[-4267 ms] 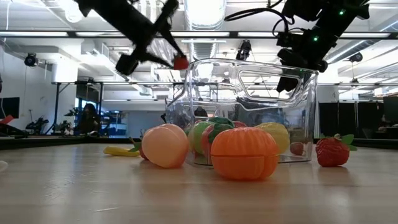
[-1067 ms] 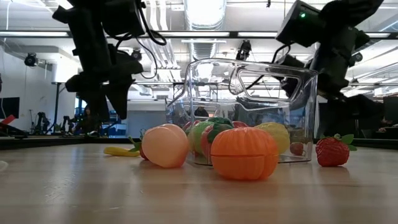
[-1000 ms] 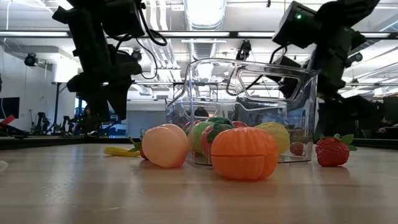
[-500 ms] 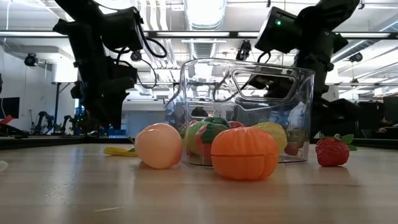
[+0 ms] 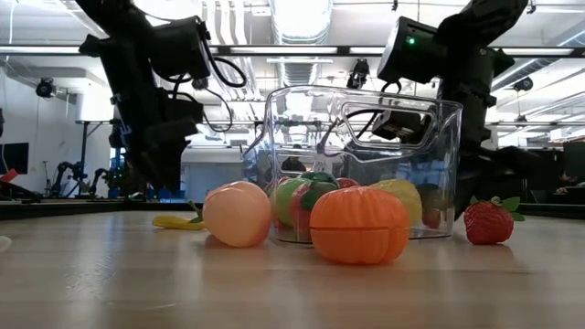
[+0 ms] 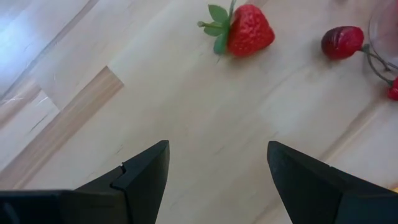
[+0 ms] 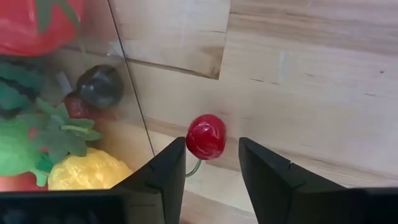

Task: Pick and placing Produce into tupperware
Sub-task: Put the red cherry into the transparent bin

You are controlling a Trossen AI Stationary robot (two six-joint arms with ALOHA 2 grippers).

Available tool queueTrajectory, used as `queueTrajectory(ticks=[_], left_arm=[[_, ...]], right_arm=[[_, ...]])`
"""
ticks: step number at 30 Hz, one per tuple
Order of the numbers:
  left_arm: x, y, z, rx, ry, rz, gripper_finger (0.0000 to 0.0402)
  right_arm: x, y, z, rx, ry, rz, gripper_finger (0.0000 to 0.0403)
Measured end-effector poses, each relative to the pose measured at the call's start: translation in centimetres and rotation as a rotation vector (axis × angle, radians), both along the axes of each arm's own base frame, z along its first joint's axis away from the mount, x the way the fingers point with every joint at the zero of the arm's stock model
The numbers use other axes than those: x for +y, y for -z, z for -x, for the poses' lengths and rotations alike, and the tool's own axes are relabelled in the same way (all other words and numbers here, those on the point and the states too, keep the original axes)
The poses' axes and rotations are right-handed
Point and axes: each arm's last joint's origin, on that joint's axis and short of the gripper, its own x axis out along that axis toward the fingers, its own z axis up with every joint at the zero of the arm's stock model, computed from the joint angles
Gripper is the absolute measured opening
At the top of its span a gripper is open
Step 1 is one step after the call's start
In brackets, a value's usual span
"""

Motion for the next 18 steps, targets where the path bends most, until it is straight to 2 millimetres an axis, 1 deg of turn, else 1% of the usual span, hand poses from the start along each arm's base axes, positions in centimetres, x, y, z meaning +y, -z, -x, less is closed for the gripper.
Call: queueTrajectory(ticks=[6,18], left_arm=[[0.27,0.5,0.18,-0.005,-0.004,0.0,0.0255],[0.64,0.38,-0.2,-0.042,0.012,-0.01,0.0255]], right_arm=[[-0.19,0.0,-0.02,-0.002,0.003,0.002,0.0137],[-0.24,0.03,0.01,-0.001,0.002,0.005,0.0137]])
